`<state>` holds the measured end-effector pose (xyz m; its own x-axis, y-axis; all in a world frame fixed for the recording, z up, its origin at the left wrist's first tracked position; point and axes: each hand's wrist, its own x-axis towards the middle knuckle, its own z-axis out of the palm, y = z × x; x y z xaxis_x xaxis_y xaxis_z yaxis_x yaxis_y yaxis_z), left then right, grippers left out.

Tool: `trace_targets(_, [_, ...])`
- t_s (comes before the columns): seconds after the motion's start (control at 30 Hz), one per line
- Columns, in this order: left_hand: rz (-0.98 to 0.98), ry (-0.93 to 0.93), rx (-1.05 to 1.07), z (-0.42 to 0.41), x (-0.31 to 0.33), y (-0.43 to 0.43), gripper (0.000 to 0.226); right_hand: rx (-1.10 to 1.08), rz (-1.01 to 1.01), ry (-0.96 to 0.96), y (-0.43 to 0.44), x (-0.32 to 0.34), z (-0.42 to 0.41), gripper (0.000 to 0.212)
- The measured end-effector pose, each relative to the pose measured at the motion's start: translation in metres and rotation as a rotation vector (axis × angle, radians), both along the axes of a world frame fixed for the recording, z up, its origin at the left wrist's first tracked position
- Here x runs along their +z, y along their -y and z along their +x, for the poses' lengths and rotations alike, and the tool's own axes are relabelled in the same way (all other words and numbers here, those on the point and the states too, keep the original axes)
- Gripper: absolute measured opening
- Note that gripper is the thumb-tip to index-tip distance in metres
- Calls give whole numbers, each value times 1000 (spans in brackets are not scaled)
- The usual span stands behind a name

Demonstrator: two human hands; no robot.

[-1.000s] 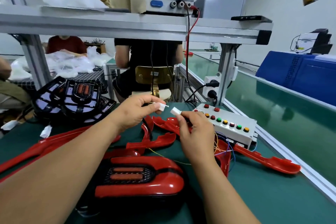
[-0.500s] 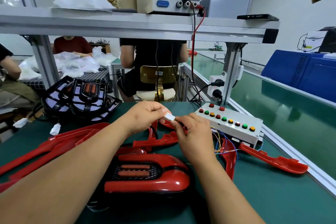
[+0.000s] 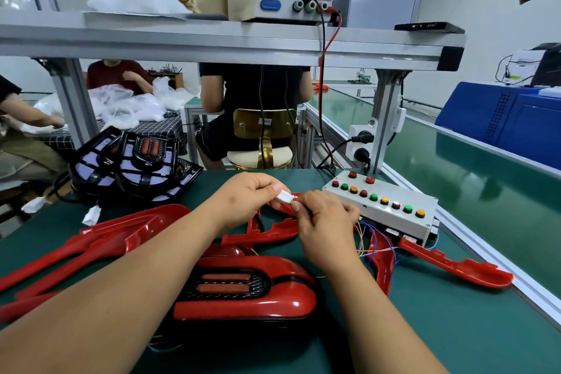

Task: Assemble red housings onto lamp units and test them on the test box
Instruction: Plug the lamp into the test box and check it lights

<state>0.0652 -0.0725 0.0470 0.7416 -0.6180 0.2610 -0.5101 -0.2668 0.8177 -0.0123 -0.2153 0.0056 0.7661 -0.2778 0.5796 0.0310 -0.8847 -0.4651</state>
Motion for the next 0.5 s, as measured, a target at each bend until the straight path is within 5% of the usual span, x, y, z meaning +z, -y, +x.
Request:
trace_targets(0.37, [139,-43,15,7,-5,-21,36,22,-44,-34,1,-7,3,18])
trace_targets(0.5, [49,-62,326,4,-4,-60,34,23,-35,-130,6,-11,4,21])
